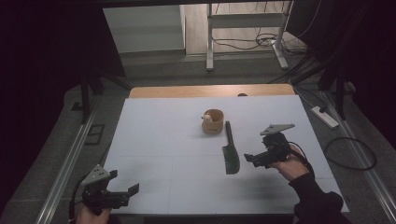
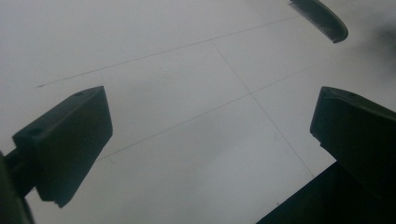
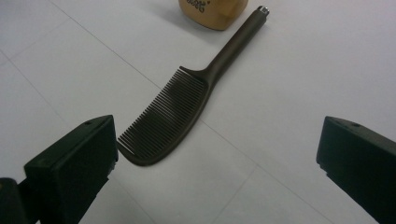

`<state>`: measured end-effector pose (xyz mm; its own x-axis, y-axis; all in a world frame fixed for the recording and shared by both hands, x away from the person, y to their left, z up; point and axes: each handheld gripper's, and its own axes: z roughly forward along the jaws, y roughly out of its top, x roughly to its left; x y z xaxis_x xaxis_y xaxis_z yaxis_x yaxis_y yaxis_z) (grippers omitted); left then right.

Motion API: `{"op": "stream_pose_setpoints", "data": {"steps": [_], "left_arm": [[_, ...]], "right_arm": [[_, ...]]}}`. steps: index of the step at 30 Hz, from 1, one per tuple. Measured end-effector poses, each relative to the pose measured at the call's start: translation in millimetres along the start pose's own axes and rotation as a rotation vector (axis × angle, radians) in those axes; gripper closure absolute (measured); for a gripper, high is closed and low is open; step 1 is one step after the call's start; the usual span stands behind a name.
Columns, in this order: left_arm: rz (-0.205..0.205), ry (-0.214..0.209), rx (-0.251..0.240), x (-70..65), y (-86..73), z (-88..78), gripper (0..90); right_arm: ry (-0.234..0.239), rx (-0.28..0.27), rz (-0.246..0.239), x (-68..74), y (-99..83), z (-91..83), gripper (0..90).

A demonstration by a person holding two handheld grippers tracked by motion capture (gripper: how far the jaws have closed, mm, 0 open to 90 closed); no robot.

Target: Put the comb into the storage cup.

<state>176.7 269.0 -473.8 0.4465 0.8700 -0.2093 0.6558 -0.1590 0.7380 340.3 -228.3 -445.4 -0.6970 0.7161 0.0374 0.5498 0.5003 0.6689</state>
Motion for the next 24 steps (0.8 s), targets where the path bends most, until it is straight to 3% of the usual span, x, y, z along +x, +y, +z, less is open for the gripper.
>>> {"op": "stream_pose_setpoints", "data": {"steps": [7,16,24], "left_arm": [[-0.003,-0.003,-0.001,0.3,-0.1,-0.2,0.0],[-0.004,-0.004,-0.002,0.5,-0.2,-0.3,0.0],[-0.005,-0.006,-0.004,1.0,-0.3,-0.5,0.0]], "right_arm": [[0.041,0.016,0.017,-3.4,8.9,10.6,0.0],[0.018,0.043,-0.003,-4.6,17.6,24.8,0.0],[0.030,0.079,-0.029,-1.8,28.4,39.4,0.0]]}}
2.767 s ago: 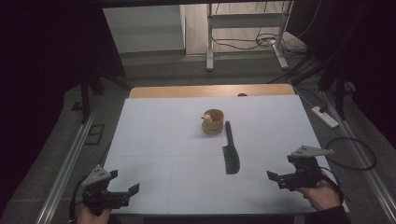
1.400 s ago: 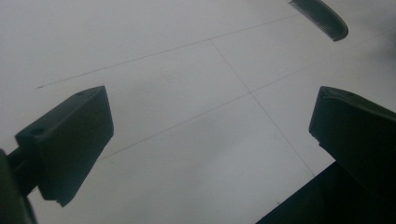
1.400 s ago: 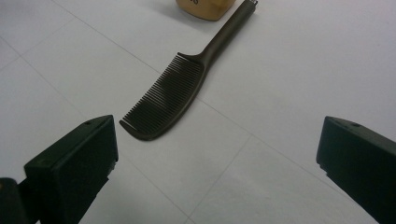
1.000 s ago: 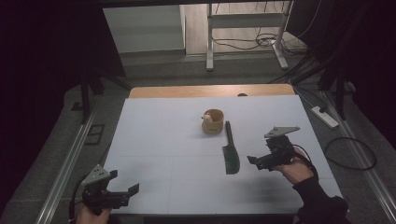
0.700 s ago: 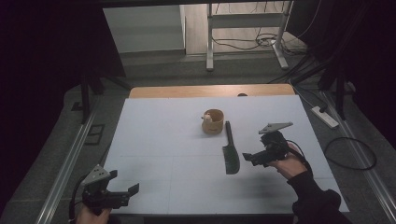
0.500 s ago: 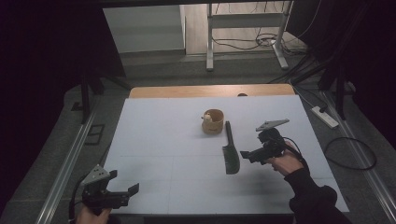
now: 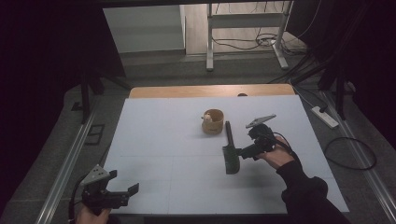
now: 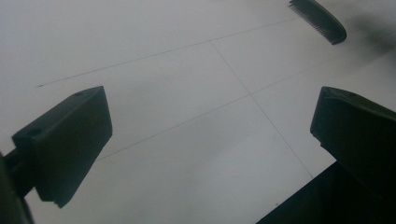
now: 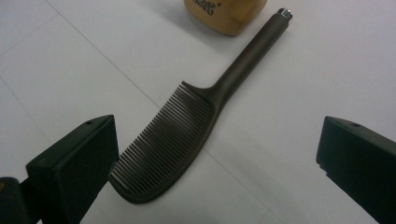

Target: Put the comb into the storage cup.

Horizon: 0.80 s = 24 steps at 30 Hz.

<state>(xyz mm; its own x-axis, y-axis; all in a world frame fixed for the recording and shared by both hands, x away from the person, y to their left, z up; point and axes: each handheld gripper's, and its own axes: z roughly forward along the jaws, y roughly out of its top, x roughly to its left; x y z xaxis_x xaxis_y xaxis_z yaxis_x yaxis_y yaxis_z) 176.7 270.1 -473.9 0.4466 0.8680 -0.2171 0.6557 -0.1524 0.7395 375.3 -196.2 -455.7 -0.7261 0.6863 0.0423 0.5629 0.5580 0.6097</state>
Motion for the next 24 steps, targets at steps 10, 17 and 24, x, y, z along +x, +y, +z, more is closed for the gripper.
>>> {"op": "stream_pose_setpoints", "data": {"steps": [10,17,24], "left_arm": [[-0.002,-0.002,-0.002,0.2,-0.1,-0.2,0.0],[-0.002,-0.002,-0.003,0.2,-0.1,-0.2,0.0],[-0.001,-0.002,-0.002,0.2,-0.1,-0.1,0.0]], "right_arm": [[-0.026,0.029,-0.014,2.1,14.2,13.1,0.0],[-0.021,0.048,-0.027,1.3,21.6,21.8,0.0],[-0.018,0.071,-0.021,2.5,28.5,29.2,0.0]]}}
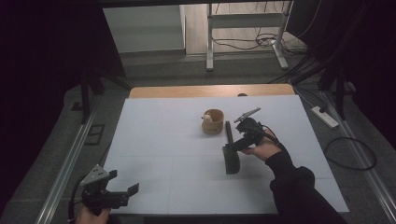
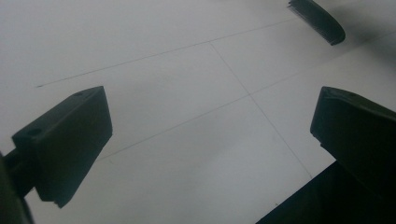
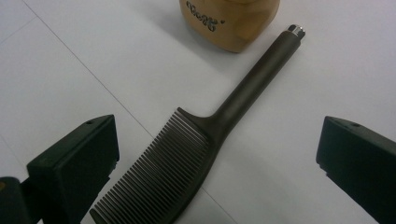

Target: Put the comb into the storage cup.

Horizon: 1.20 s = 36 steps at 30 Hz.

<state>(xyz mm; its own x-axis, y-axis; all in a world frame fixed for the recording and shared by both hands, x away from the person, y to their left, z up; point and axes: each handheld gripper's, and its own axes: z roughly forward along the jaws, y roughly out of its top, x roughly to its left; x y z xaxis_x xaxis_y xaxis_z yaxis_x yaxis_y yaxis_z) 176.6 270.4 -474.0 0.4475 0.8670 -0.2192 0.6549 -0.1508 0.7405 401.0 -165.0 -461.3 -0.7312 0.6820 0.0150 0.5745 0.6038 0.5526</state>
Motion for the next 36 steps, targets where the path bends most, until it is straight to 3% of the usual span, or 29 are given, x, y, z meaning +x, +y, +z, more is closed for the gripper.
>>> {"op": "stream_pose_setpoints", "data": {"steps": [22,25,28,33,36], "left_arm": [[-0.005,-0.006,0.000,0.7,0.1,0.2,0.0],[-0.005,-0.007,0.000,0.8,0.1,0.2,0.0],[-0.006,-0.006,0.001,0.8,0.1,0.2,0.0],[-0.007,-0.008,0.001,1.1,0.1,0.2,0.0],[-0.007,-0.009,0.003,1.1,0.2,0.4,0.0]], "right_arm": [[-0.010,0.050,-0.032,1.5,18.3,23.9,1.0],[-0.015,0.051,-0.039,-0.5,19.3,24.1,11.6],[-0.011,0.047,-0.043,-2.7,20.0,22.5,33.3],[0.048,0.050,-0.043,-7.2,22.4,22.5,63.7],[0.061,0.057,-0.057,-9.4,23.3,24.2,76.1]]}}
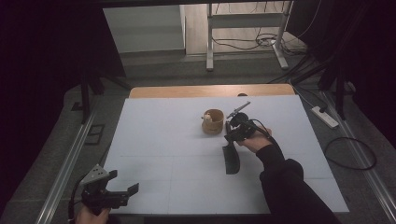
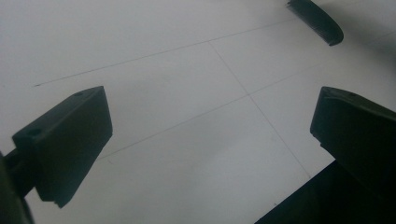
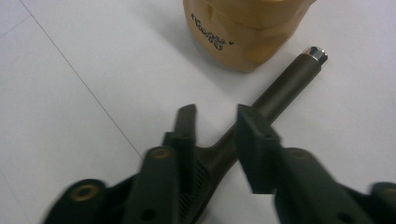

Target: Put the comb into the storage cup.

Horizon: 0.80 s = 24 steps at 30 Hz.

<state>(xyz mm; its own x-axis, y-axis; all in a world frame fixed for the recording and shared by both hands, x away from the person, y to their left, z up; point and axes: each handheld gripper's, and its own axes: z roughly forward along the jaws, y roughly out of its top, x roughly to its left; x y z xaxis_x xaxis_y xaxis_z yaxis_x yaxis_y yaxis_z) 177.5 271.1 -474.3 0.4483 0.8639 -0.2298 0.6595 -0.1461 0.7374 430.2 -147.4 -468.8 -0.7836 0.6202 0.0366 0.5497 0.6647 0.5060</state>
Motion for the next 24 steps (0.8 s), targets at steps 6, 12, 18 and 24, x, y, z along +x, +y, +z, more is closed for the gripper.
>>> {"op": "stream_pose_setpoints", "data": {"steps": [6,12,18,24], "left_arm": [[0.000,-0.001,0.003,0.1,0.2,0.2,0.0],[-0.002,-0.001,0.003,0.4,0.2,0.2,0.0],[-0.006,-0.001,0.002,0.9,0.1,0.3,0.0],[-0.012,0.000,0.002,1.3,0.2,0.4,0.1]], "right_arm": [[0.010,0.012,-0.033,-2.7,3.8,6.2,89.8],[0.009,0.017,-0.057,-3.2,9.3,17.7,89.7],[0.014,0.037,-0.065,-5.5,14.7,33.2,89.7],[0.009,0.064,-0.073,-10.1,14.9,44.9,89.7]]}}
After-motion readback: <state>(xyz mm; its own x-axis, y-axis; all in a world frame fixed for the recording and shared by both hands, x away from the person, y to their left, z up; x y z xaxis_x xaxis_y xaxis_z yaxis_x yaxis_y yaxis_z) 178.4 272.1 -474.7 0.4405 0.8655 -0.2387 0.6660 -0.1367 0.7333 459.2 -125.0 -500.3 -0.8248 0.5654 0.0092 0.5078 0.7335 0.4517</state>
